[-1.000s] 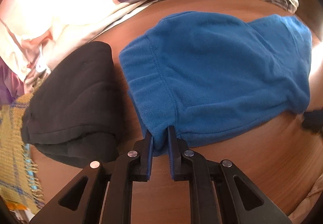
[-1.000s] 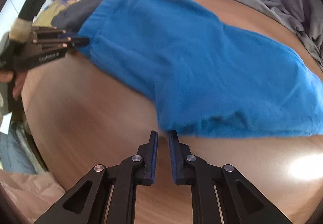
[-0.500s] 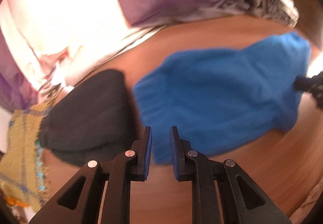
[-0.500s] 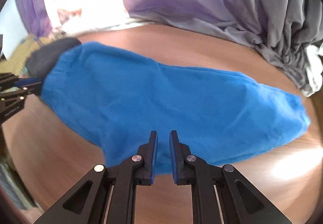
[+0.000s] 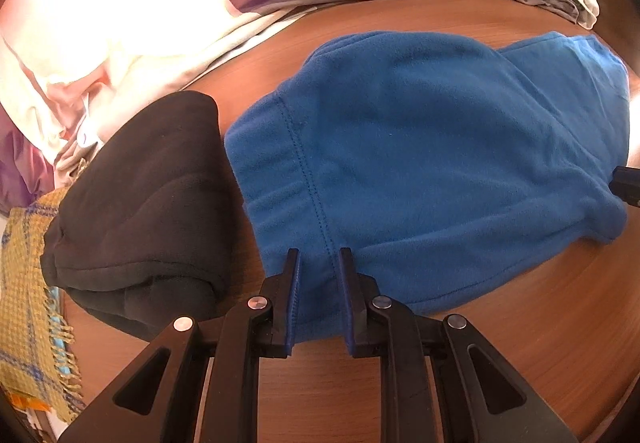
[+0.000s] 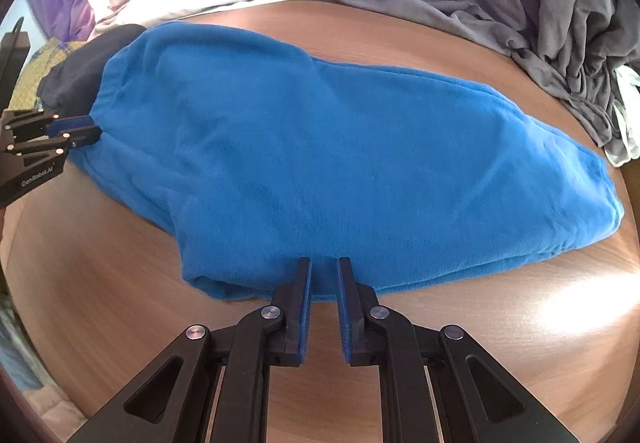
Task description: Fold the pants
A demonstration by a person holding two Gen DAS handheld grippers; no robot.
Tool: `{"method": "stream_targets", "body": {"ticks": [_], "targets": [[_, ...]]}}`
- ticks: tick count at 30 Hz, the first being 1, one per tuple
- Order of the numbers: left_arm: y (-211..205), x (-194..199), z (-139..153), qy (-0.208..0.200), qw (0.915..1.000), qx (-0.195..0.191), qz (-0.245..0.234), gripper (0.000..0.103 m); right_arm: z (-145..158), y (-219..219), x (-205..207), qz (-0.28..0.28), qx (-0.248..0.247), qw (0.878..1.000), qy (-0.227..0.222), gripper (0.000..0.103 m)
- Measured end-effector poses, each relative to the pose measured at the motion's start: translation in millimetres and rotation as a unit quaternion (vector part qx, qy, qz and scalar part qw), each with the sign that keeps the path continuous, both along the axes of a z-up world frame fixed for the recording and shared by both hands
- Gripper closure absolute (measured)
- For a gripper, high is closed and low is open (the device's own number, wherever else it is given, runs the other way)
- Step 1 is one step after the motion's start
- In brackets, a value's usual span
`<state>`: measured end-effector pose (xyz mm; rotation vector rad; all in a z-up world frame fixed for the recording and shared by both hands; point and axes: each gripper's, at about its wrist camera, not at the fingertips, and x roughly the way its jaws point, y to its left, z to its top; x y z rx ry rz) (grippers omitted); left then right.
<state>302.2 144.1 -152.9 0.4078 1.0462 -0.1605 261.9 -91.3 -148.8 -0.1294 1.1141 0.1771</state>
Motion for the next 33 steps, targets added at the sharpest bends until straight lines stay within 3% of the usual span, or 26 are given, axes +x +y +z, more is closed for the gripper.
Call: {"method": "stream_targets", "body": {"ticks": [2,4,6,8,9,11,14,17,24,27,29,33], "targets": [[-2,0,1,-0.003,1.0000,0.009,-0.001,0.076,0,0,-2,-0.002,0.000,1.000,-0.001,0.090],[-4,-4,11,-0.019,0.9995,0.023,-0.003,0.076,0,-1,1,0.001,-0.004,1.000,-0.001,0.090],[-5,-13,28,-0.054,0.9982,0.025,-0.008,0.073,5,-3,1,-0.007,0.001,1.000,-0.003,0.089],[-6,-21,44,-0.088,0.9959,0.014,-0.015,0.061,14,-7,-3,-0.018,0.007,1.000,-0.018,0.085],[-7,-21,49,-0.100,0.9948,0.005,-0.021,0.060,22,-8,-6,-0.024,0.006,0.999,-0.032,0.077],[-10,-20,57,-0.121,0.9921,-0.005,-0.032,0.060,35,-10,-12,-0.033,-0.002,0.998,-0.061,0.070],[-22,-12,62,-0.150,0.9860,-0.018,-0.071,0.060,49,-14,-14,-0.048,-0.012,0.995,-0.089,0.070],[-36,6,59,-0.161,0.9799,-0.003,-0.118,0.060,57,-22,-6,-0.070,-0.019,0.992,-0.100,0.070],[-16,47,59,-0.079,0.9707,-0.030,-0.225,0.051,80,6,21,-0.073,-0.027,0.987,-0.139,0.070],[-2,70,59,-0.009,0.9640,-0.079,-0.254,0.051,85,30,40,-0.054,-0.004,0.988,-0.147,0.070],[8,87,58,0.044,0.9549,-0.120,-0.268,0.051,88,48,53,-0.035,0.013,0.988,-0.149,0.070],[16,105,52,0.090,0.9403,-0.139,-0.297,0.051,87,78,72,-0.003,0.032,0.988,-0.154,0.070]]}}
